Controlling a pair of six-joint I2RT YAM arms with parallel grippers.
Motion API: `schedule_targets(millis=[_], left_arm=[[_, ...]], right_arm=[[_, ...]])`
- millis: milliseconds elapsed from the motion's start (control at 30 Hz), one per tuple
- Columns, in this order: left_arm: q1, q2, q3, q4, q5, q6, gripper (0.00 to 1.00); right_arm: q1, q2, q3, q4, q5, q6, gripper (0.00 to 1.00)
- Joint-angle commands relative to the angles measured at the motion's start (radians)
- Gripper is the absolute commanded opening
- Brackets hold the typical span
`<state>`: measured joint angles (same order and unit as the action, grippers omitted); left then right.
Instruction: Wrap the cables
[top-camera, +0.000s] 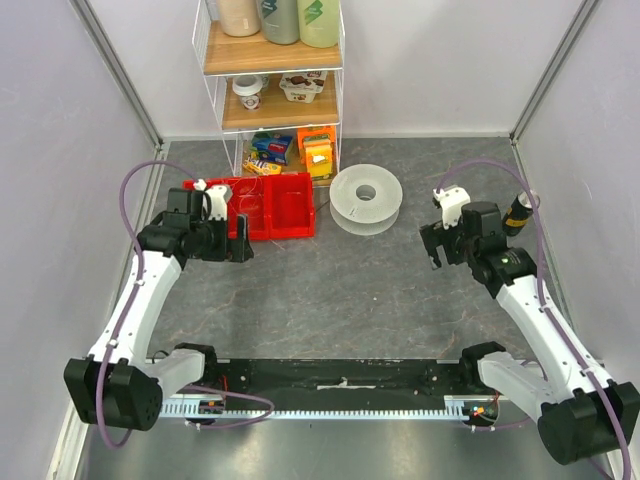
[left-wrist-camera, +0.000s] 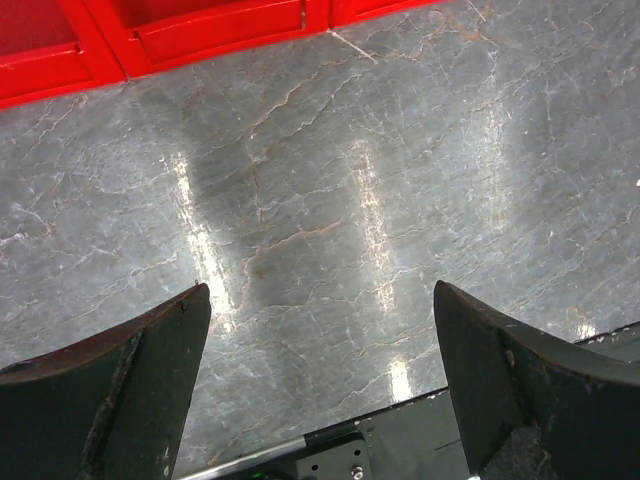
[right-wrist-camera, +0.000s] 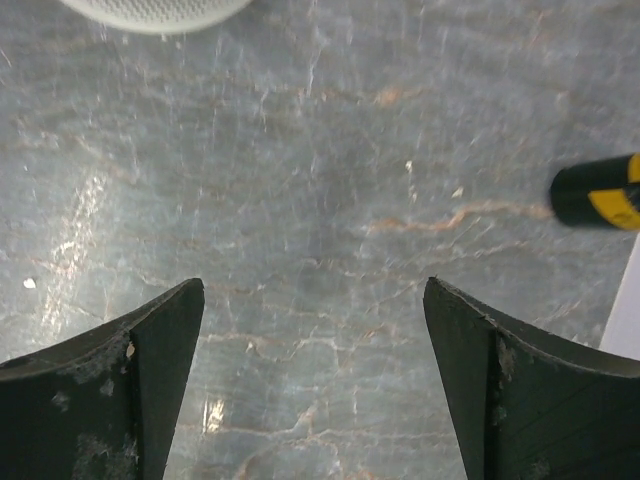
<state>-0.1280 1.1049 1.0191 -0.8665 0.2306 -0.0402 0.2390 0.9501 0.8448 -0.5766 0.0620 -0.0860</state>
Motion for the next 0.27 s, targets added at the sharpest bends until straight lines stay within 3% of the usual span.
schedule_targets(millis=[0,233], left_arm=[[0.021,-0.062,-0.004,0.034,0.032,-0.049,0.97],[0.022,-0.062,0.021,0.044,0.013,-0.052,0.98]], right_arm=[[-0.003,-0.033,-0.013,0.023,0.010,0.029,0.98],[-0.003,-0.039,0.016,0.023,-0.011,0.032,0.98]])
